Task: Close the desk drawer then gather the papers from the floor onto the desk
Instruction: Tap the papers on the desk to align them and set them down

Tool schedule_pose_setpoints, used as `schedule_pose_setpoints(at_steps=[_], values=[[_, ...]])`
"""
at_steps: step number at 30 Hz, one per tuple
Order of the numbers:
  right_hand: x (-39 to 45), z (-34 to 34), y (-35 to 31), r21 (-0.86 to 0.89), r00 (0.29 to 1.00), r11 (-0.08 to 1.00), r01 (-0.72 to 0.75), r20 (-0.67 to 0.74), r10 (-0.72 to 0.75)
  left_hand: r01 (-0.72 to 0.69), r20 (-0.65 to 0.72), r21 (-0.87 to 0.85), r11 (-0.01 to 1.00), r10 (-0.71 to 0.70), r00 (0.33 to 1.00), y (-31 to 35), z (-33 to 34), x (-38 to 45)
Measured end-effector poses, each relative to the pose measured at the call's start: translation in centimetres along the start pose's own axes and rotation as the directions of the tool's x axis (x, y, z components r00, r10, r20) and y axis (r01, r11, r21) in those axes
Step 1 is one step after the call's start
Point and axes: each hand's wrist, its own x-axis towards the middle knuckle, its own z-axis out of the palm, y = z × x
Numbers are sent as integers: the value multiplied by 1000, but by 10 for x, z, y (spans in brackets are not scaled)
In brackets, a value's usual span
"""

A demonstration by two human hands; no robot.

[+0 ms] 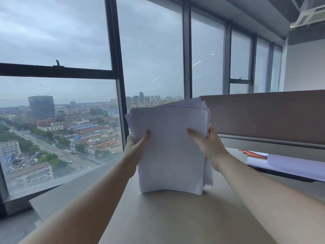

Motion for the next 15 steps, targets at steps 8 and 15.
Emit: schedule_pose_setpoints(at_steps=[8,15], values=[[4,2,12,11,999,999,-53,-6,53,0,-4,-97,995,-1,1000,-13,8,6],[14,1,9,9,993,1000,-22,-119,23,-32,-160,-61,998,22,987,-3,20,19]])
